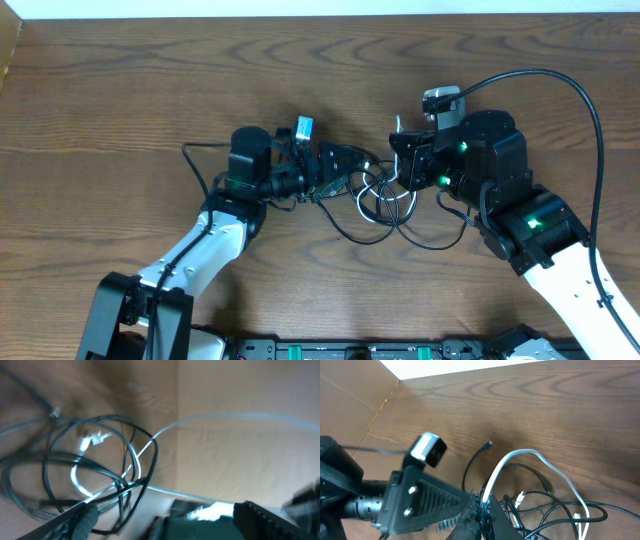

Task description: Untangle cables

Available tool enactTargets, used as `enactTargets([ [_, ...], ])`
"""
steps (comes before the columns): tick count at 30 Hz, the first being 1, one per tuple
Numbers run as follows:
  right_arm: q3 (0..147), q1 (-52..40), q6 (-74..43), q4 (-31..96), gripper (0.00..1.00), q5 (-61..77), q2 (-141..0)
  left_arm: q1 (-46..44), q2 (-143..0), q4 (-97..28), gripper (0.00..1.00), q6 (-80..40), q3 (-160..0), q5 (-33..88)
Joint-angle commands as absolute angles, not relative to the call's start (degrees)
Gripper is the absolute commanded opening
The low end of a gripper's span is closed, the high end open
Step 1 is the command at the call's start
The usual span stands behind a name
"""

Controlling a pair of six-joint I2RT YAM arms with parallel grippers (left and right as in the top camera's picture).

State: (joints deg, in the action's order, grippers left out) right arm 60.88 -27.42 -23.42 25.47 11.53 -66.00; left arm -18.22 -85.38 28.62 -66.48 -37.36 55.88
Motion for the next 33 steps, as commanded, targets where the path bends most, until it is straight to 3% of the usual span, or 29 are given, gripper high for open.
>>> enactTargets([
  [1,61.2,-27.0,-22.6,24.8,0.01,10.7,-66.0,-21.4,-85.1,29.4,0.91,-87.7,-37.6,49.9],
  [7,61.2,-27.0,-22.6,24.6,0.01,10.6,-66.0,-29.1,-85.1,31.0,0.91,-98.6,-37.6,40.8],
  [12,61.2,-27.0,-22.6,25.1,0.02,10.6,-66.0,-31.3,-85.1,31.0,0.83,-110.6,-37.6,39.3],
  [21,61.2,-27.0,-22.6,25.8,0.02,10.6,-66.0,-32.4,-85.1,31.0,0.76,-116.9,-37.6,35.7],
  [28,61.2,-27.0,-22.7,26.2,0.02,10.7,-66.0,-34.5,-85.1,31.1,0.54,-119.1,-37.6,31.4],
  [33,61.2,-27.0,-22.6,26.2,0.02,10.7,-66.0,-38.1,-85.1,31.2,0.54,-119.1,-37.6,27.1],
])
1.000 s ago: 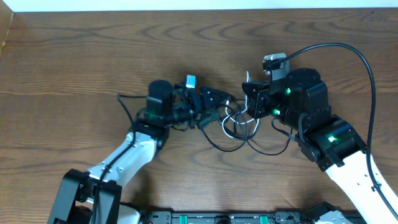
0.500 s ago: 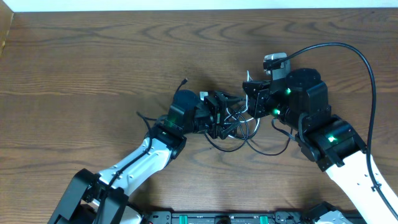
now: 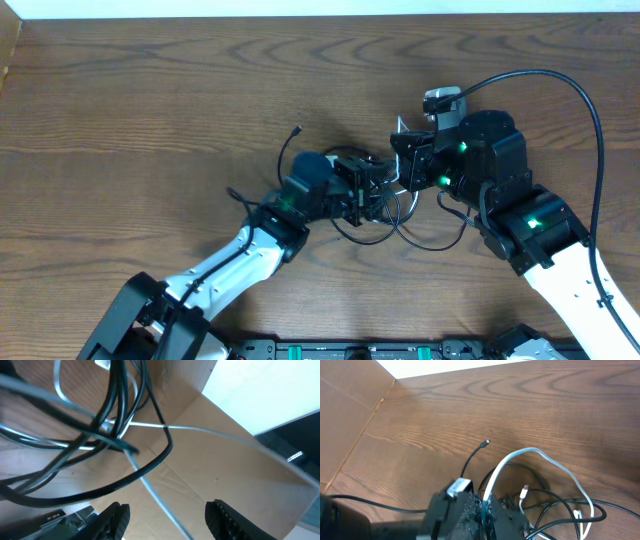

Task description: Untangle cables

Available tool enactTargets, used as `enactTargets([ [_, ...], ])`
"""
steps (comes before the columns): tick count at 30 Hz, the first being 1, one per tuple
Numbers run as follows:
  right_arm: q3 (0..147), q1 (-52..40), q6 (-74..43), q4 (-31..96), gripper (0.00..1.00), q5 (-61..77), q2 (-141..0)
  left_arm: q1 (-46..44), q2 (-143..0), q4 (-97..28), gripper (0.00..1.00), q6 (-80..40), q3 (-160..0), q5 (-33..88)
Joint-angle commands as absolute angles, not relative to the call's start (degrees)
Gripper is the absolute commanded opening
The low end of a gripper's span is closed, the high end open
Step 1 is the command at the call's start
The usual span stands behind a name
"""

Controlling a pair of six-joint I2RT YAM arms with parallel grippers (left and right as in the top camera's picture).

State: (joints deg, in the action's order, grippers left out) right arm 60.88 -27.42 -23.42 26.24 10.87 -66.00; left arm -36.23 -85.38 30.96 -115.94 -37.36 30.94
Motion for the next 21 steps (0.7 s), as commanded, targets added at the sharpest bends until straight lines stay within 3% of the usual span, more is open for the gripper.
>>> enactTargets([
  [1,61.2,-27.0,-22.7,26.2,0.02,10.7,-66.0,-38.5,-85.1,31.2,0.53,-119.1,-37.6,26.9],
  [7,61.2,-27.0,-22.7,26.4,0.02,10.7,-66.0,-38.8,-85.1,31.2,0.33,-119.1,-37.6,25.0],
  [21,61.2,-27.1,-22.7,26.9,0.02,10.7,-66.0,-38.8,-85.1,31.2,0.31,-119.2,-37.6,23.9],
])
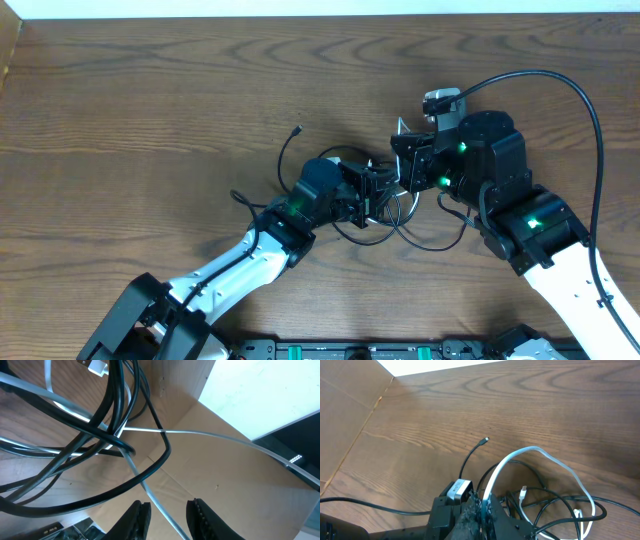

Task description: Untangle cables

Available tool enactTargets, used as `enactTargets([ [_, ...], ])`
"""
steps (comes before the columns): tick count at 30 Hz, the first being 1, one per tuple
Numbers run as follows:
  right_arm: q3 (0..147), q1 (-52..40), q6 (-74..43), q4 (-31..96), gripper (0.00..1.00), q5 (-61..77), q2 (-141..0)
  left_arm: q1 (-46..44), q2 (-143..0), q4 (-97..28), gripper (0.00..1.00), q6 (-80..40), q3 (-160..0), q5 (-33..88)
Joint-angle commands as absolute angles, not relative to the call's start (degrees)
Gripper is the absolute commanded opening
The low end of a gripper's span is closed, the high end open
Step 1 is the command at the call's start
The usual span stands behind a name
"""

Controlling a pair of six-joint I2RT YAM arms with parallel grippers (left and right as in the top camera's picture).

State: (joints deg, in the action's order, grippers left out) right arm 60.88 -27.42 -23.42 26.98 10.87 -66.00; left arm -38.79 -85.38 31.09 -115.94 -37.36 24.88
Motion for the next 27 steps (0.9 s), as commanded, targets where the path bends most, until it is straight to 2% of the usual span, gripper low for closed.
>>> enactTargets([
  [1,61.2,-27.1,-22.7,26.9,0.02,10.7,-66.0,-38.8,-85.1,31.2,0.31,-119.6,-37.6,23.9],
  [6,61.2,-27.1,-22.7,26.9,0.02,10.7,-66.0,-38.8,-85.1,34.0,0.31,-119.6,-37.6,23.7],
  [10,61.2,-27.1,-22.7,26.9,0.02,10.7,-66.0,-38.8,-85.1,37.8,0.23,-119.6,-37.6,23.2],
  [14,61.2,-27.1,-22.7,26.9,0.02,10.7,-66.0,-38.9,-85.1,37.8,0.19,-119.6,-37.6,22.9],
  [15,61.2,-27.1,-22.7,26.9,0.02,10.7,-66.0,-38.9,-85.1,37.8,0.13,-119.6,-37.6,22.9],
  [19,61.2,-27.1,-22.7,27.3,0.02,10.7,-66.0,-38.9,-85.1,37.9,0.11,-119.6,-37.6,22.9],
  [21,61.2,-27.1,-22.7,27.5,0.02,10.7,-66.0,-38.9,-85.1,37.9,0.16,-119.6,-37.6,22.9],
  [23,61.2,-27.1,-22.7,27.7,0.03,10.7,-66.0,-39.1,-85.1,37.8,0.32,-119.6,-37.6,23.1],
  [24,61.2,-27.1,-22.7,27.7,0.03,10.7,-66.0,-39.4,-85.1,37.9,0.36,-119.6,-37.6,23.1],
  [27,61.2,-27.1,-23.4,27.8,0.03,10.7,-66.0,-40.4,-85.1,37.8,0.41,-119.6,-37.6,23.0],
])
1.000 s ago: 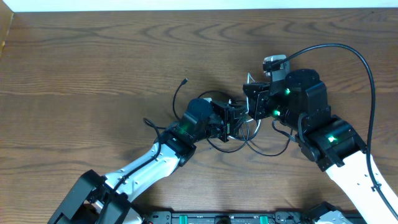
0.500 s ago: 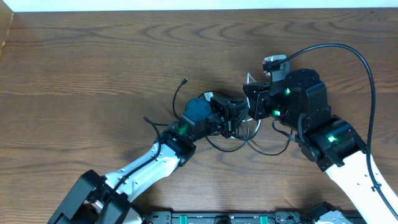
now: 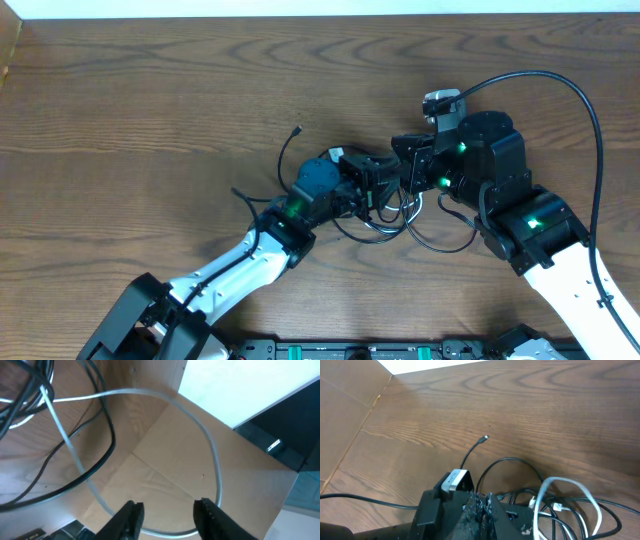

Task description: Untangle cables

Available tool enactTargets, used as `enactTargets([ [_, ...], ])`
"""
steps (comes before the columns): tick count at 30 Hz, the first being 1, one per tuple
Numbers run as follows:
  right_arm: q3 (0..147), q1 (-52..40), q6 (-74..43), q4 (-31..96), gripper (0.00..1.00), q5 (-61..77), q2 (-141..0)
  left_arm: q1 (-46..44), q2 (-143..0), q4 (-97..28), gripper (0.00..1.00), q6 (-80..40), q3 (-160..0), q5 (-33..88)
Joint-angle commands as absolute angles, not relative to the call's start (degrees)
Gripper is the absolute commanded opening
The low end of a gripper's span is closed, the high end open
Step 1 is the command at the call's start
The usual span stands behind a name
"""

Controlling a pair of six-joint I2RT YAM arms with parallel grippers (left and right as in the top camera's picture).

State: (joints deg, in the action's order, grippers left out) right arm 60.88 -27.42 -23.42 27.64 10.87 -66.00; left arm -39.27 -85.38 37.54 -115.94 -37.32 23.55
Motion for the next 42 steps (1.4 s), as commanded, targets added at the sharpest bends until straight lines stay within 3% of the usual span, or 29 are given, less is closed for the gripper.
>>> enactTargets([
  [1,61.2,-27.1,-23.6,27.7,0.03,10.7,-66.0,-40.7,-85.1,37.8,0.42,-119.6,-37.6,23.0],
  [4,61.2,-27.1,-23.5,28.1,0.02,10.7,-66.0,-40.8,-85.1,34.9,0.51,-117.8,-37.6,23.0],
  [8,61.2,-27.0,-23.6,30.0,0.03,9.5,-66.0,-40.6,-85.1,24.7,0.51,-114.9,-37.6,23.0],
  [11,61.2,-27.0,-25.1,33.9,0.15,5.5,-66.0,-39.9,-85.1,16.6,0.5,-114.2,-37.6,23.0],
  [15,61.2,-27.0,-34.4,42.7,0.31,-1.5,-66.0,-37.4,-85.1,11.1,0.5,-100.7,-37.6,23.1],
  [19,61.1,-27.0,-39.9,46.5,0.34,-2.7,-67.3,-34.4,-85.1,8.4,0.5,-87.6,-37.6,23.1],
  [23,61.1,-27.0,-47.9,46.9,0.4,-2.4,-72.1,-32.0,-85.1,4.2,0.51,-82.4,-37.6,23.1],
  [38,61.1,-25.3,-52.6,34.4,0.38,6.7,-92.9,-30.7,-85.1,-8.2,0.52,-81.4,-37.6,20.4],
  [42,61.1,-24.3,-41.2,22.5,0.36,18.3,-92.8,-30.7,-85.1,-8.1,0.52,-81.4,-37.6,20.3],
])
